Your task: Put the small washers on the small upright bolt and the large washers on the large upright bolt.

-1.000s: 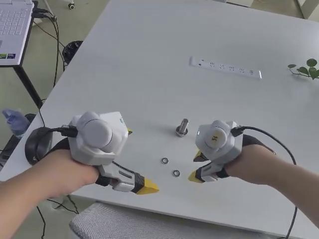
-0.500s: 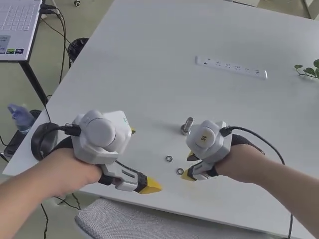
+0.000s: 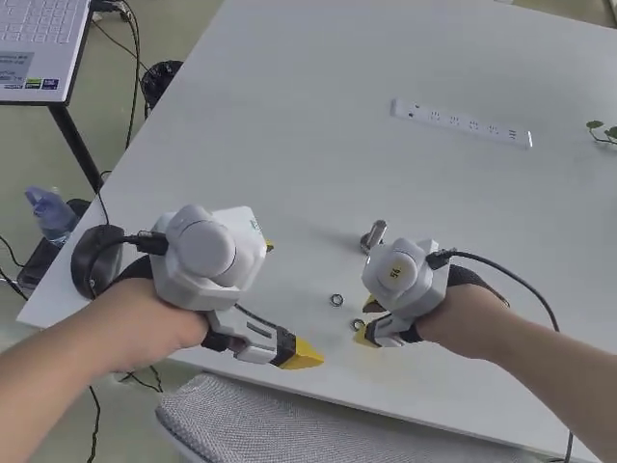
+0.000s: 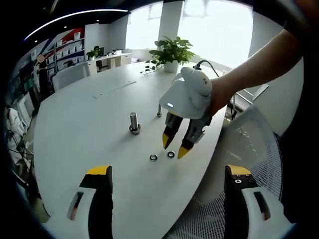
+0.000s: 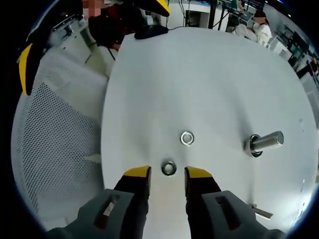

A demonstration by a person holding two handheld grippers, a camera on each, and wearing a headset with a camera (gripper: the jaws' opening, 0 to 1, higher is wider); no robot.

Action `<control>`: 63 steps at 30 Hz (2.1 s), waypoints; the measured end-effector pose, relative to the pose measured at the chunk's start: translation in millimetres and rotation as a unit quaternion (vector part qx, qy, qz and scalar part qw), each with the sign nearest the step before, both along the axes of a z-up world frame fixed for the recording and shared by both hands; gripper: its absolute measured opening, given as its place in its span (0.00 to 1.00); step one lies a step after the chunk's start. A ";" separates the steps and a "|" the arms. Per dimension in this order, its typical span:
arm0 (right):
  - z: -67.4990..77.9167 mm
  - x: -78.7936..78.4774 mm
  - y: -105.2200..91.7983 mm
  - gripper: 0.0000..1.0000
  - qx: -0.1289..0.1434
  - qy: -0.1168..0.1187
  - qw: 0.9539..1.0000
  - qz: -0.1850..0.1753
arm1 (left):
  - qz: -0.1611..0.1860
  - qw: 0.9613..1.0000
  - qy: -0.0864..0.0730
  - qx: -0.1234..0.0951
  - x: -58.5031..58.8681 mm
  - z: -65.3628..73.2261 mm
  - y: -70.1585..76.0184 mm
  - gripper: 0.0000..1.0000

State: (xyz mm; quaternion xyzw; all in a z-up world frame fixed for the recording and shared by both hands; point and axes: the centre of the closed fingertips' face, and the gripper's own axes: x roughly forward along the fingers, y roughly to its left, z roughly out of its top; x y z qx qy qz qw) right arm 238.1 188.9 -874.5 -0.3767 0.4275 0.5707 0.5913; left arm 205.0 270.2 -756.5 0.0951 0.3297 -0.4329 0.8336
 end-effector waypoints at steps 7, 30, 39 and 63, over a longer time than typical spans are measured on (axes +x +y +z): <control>-2.7 4.4 1.1 0.28 0.002 -0.012 1.000 -0.004 | -0.002 1.000 0.000 -0.003 -0.7 -0.5 1.7 0.93; -3.6 3.4 0.1 0.18 0.004 -0.032 0.999 0.012 | -0.003 1.000 0.001 -0.006 -1.6 -1.6 4.1 0.91; -4.4 3.6 -0.9 0.15 -0.012 -0.034 0.999 0.035 | -0.005 1.000 0.001 -0.004 -2.2 -2.5 5.5 0.90; -6.1 5.1 -1.8 0.13 -0.038 -0.028 0.997 0.065 | -0.001 1.000 0.004 -0.006 -1.8 -4.5 6.6 0.88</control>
